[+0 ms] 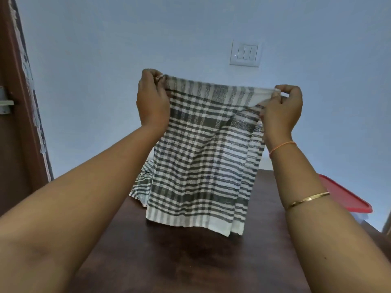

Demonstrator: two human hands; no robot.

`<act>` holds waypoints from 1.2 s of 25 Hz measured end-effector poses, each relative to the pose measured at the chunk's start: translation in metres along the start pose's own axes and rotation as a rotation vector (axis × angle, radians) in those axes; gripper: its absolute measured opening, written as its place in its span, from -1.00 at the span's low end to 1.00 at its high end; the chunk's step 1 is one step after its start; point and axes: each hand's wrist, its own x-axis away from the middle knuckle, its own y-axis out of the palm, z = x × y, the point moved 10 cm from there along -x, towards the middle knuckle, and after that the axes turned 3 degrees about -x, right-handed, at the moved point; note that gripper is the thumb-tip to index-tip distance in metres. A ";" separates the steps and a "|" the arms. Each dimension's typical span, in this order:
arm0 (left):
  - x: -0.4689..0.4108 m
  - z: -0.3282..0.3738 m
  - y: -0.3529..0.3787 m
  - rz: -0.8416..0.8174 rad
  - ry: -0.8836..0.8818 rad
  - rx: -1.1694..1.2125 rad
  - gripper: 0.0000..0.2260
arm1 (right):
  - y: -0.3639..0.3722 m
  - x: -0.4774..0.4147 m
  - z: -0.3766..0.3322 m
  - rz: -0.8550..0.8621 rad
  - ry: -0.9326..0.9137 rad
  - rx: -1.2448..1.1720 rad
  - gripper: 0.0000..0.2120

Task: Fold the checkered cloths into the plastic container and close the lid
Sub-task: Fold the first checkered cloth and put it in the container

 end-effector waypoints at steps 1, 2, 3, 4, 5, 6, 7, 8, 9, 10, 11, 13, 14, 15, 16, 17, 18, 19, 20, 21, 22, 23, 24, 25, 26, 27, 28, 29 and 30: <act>-0.001 0.000 0.000 -0.009 0.012 -0.024 -0.97 | 0.003 -0.004 0.002 -0.048 0.032 0.047 -0.82; -0.002 -0.003 -0.001 -0.012 -0.006 -0.023 -0.98 | 0.008 -0.007 0.006 -0.120 0.072 0.099 -0.82; -0.004 -0.007 -0.003 -0.010 -0.028 -0.019 -0.97 | 0.013 -0.008 0.010 -0.189 0.101 0.154 -0.80; -0.004 -0.008 -0.003 -0.011 -0.041 -0.019 -0.97 | 0.015 -0.008 0.012 -0.236 0.110 0.211 -0.78; -0.003 -0.010 -0.002 -0.015 -0.048 -0.019 -0.97 | 0.016 -0.007 0.014 -0.268 0.111 0.256 -0.76; -0.002 -0.011 -0.002 -0.017 -0.051 -0.010 -0.97 | 0.018 -0.005 0.014 -0.291 0.111 0.282 -0.75; -0.001 -0.011 -0.002 -0.017 -0.056 -0.007 -0.97 | 0.019 -0.002 0.014 -0.306 0.097 0.312 -0.76; 0.000 -0.011 -0.002 -0.018 -0.059 -0.009 -0.97 | 0.021 -0.001 0.012 -0.320 0.058 0.364 -0.80; 0.001 -0.011 -0.002 -0.021 -0.058 -0.013 -0.97 | 0.022 0.000 0.010 -0.330 0.005 0.429 -0.85; 0.001 -0.010 -0.002 -0.026 -0.053 -0.018 -0.97 | 0.022 0.001 0.008 -0.334 -0.032 0.483 -0.86; 0.001 -0.010 -0.002 -0.028 -0.047 -0.026 -0.97 | 0.022 0.001 0.008 -0.331 -0.049 0.510 -0.85; 0.000 -0.011 -0.002 -0.029 -0.042 -0.034 -0.97 | 0.021 0.002 0.013 -0.318 -0.037 0.459 -0.88; -0.001 -0.012 -0.003 -0.029 -0.044 -0.030 -0.98 | 0.021 0.003 0.015 -0.309 -0.021 0.437 -0.89; -0.001 -0.013 -0.002 -0.028 -0.049 -0.026 -0.98 | 0.021 0.004 0.019 -0.302 0.014 0.394 -0.90; 0.000 -0.013 -0.002 -0.029 -0.059 -0.026 -0.98 | 0.020 0.004 0.024 -0.298 0.069 0.340 -0.89; 0.000 -0.014 -0.001 -0.031 -0.073 -0.022 -0.97 | 0.020 0.004 0.028 -0.296 0.131 0.283 -0.88; 0.001 -0.016 0.000 -0.035 -0.091 -0.006 -0.97 | 0.020 0.006 0.029 -0.294 0.174 0.233 -0.87; 0.000 -0.019 0.001 -0.038 -0.113 0.017 -0.97 | 0.019 0.007 0.025 -0.271 0.159 0.215 -0.88; 0.000 -0.020 0.002 -0.036 -0.124 0.037 -0.97 | 0.016 0.006 0.012 -0.226 0.056 0.252 -0.89; -0.002 -0.020 0.001 -0.024 -0.119 0.043 -0.97 | 0.014 0.006 -0.005 -0.171 -0.096 0.300 -0.88; -0.004 -0.019 -0.001 -0.003 -0.098 0.024 -0.97 | 0.015 0.010 -0.024 -0.143 -0.268 0.360 -0.85; -0.006 -0.017 -0.003 0.021 -0.075 -0.008 -0.94 | 0.018 0.013 -0.035 -0.142 -0.384 0.410 -0.82; -0.007 -0.016 -0.005 0.039 -0.061 -0.045 -0.89 | 0.021 0.015 -0.042 -0.153 -0.431 0.447 -0.79; -0.007 -0.013 -0.007 0.050 -0.050 -0.077 -0.85 | 0.022 0.015 -0.043 -0.155 -0.439 0.466 -0.78; -0.007 -0.012 -0.007 0.053 -0.041 -0.098 -0.83 | 0.022 0.014 -0.042 -0.149 -0.450 0.500 -0.76; -0.006 -0.010 -0.007 0.054 -0.034 -0.100 -0.82 | 0.020 0.014 -0.043 -0.130 -0.474 0.531 -0.75; -0.006 -0.009 -0.008 0.059 -0.038 -0.091 -0.83 | 0.018 0.017 -0.046 -0.105 -0.508 0.549 -0.73; -0.005 -0.010 -0.008 0.060 -0.054 -0.071 -0.85 | 0.017 0.020 -0.049 -0.081 -0.543 0.554 -0.71; -0.004 -0.012 -0.008 0.054 -0.079 -0.041 -0.88 | 0.016 0.024 -0.051 -0.070 -0.558 0.560 -0.70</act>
